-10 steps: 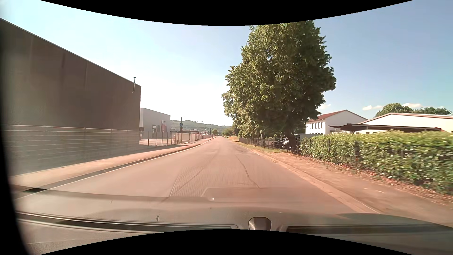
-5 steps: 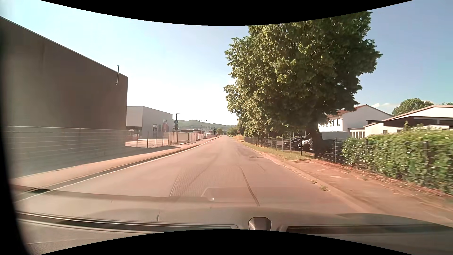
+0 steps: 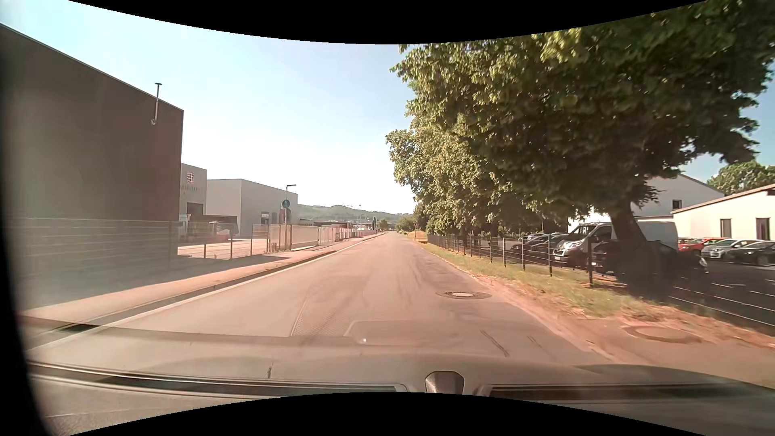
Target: Follow the waypoints while adhering to traffic rules and regulations
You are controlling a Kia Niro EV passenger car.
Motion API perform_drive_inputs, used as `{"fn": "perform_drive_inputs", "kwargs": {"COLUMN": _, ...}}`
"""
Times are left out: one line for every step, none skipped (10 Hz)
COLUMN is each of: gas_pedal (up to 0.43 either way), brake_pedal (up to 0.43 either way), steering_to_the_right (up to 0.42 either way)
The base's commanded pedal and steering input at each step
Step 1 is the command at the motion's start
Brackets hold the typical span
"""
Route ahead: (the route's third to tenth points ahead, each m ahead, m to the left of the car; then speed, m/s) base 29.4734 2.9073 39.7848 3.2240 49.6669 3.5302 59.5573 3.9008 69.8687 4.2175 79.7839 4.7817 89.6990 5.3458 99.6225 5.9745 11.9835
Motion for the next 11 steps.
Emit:
{"fn": "perform_drive_inputs", "kwargs": {"gas_pedal": 0.169, "brake_pedal": 0.006, "steering_to_the_right": -0.01}}
{"fn": "perform_drive_inputs", "kwargs": {"gas_pedal": 0.169, "brake_pedal": 0.006, "steering_to_the_right": -0.01}}
{"fn": "perform_drive_inputs", "kwargs": {"gas_pedal": 0.169, "brake_pedal": 0.006, "steering_to_the_right": -0.009}}
{"fn": "perform_drive_inputs", "kwargs": {"gas_pedal": 0.169, "brake_pedal": 0.006, "steering_to_the_right": -0.008}}
{"fn": "perform_drive_inputs", "kwargs": {"gas_pedal": 0.169, "brake_pedal": 0.006, "steering_to_the_right": -0.006}}
{"fn": "perform_drive_inputs", "kwargs": {"gas_pedal": 0.169, "brake_pedal": 0.006, "steering_to_the_right": -0.005}}
{"fn": "perform_drive_inputs", "kwargs": {"gas_pedal": 0.169, "brake_pedal": 0.006, "steering_to_the_right": -0.004}}
{"fn": "perform_drive_inputs", "kwargs": {"gas_pedal": 0.169, "brake_pedal": 0.006, "steering_to_the_right": -0.003}}
{"fn": "perform_drive_inputs", "kwargs": {"gas_pedal": 0.169, "brake_pedal": 0.006, "steering_to_the_right": -0.002}}
{"fn": "perform_drive_inputs", "kwargs": {"gas_pedal": 0.169, "brake_pedal": 0.006, "steering_to_the_right": -0.003}}
{"fn": "perform_drive_inputs", "kwargs": {"gas_pedal": 0.157, "brake_pedal": 0.006, "steering_to_the_right": -0.003}}
